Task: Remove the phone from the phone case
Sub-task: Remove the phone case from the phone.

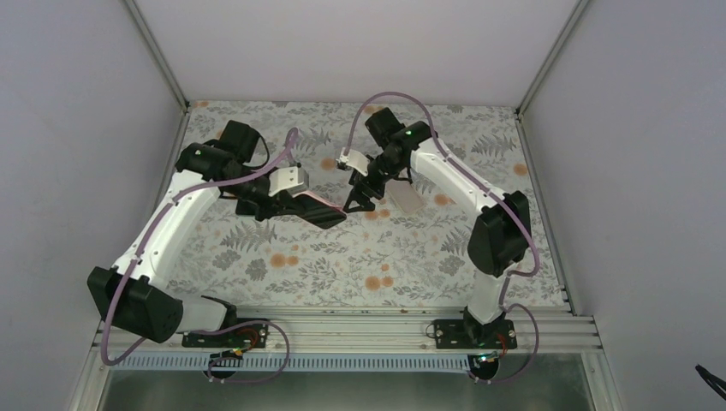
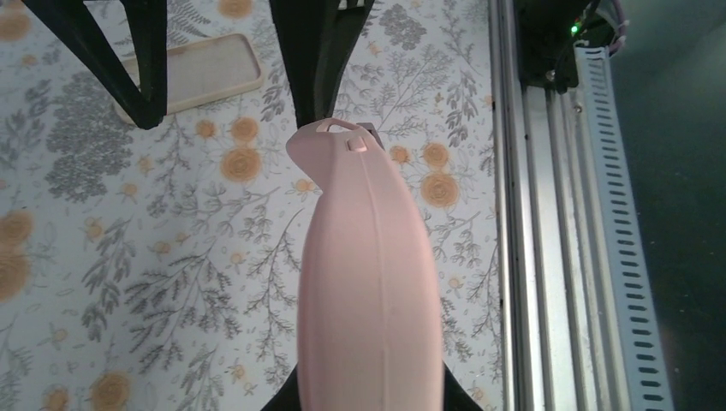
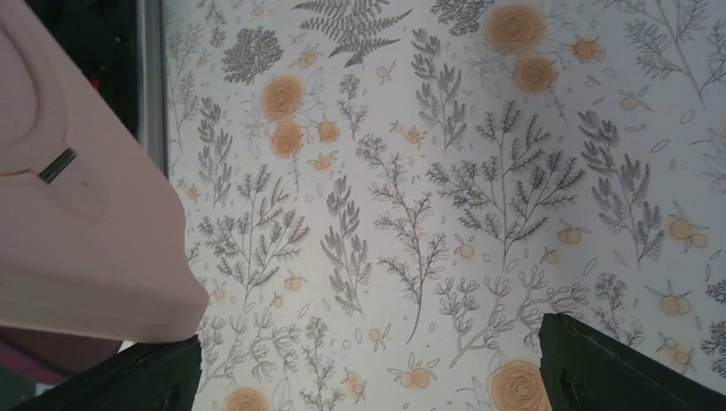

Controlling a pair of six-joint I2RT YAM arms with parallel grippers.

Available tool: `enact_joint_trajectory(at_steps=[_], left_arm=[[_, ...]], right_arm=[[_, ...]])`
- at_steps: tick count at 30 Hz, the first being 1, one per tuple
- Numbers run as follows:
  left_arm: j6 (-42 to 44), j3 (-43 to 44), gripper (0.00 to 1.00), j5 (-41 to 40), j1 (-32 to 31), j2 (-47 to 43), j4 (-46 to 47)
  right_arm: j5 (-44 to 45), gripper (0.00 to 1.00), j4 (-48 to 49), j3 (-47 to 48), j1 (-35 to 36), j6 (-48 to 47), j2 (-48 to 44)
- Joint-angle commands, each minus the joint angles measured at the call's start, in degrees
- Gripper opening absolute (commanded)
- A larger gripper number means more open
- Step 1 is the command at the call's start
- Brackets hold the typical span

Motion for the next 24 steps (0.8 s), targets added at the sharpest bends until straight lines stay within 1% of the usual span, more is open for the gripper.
enact_joint_trajectory(at_steps=[1, 4, 8, 9, 12, 15, 17, 19, 22, 24], left_arm=[[4.4, -1.2, 0.02, 16.1, -2.6, -2.4, -3.8], [5.0, -0.8, 0.02, 17.3, -2.6, -2.4, -3.8], [5.7, 2.3, 0.02, 19.1, -2.3, -2.0, -3.5], [4.4, 3.0, 0.02, 19.0, -1.9, -1.9, -2.3], [-1.3, 4.7, 0.02, 16.0, 0.2, -1.8, 4.4], [-6.4, 5.4, 0.02, 11.9, 3.4, -2.5, 12.5], [-9.8, 5.4, 0.02, 9.2, 4.6, -2.7, 17.6], [-12.8, 4.7, 0.02, 7.5, 5.0, -2.9, 22.3], [-17.3, 2.5, 0.02, 4.7, 5.0, -3.7, 31.1], [-19.8, 0.7, 0.02, -1.3, 4.9, -4.5, 37.4]], right_arm=[[-0.7, 0.97, 13.1, 7.0, 0.3, 7.2, 3.3], [-3.4, 0.98, 12.3, 9.2, 0.6, 6.4, 4.9], [-13.6, 0.98, 10.7, 9.3, 2.2, 2.8, 4.7], [-16.0, 0.98, 10.5, 8.6, 3.1, 1.6, 4.1], [-21.0, 0.98, 10.7, 6.6, 5.7, -0.7, 2.5], [-23.2, 0.98, 7.8, 7.9, 7.7, -2.7, 2.7], [-24.5, 0.98, 7.9, 7.9, 8.1, -2.5, 2.4], [-25.9, 0.98, 9.6, 7.2, 8.2, -1.1, 1.5], [-30.6, 0.99, 10.8, 7.6, 8.2, -0.1, 0.6], [-35.2, 1.0, 9.0, 9.8, 8.3, -0.7, 1.7]])
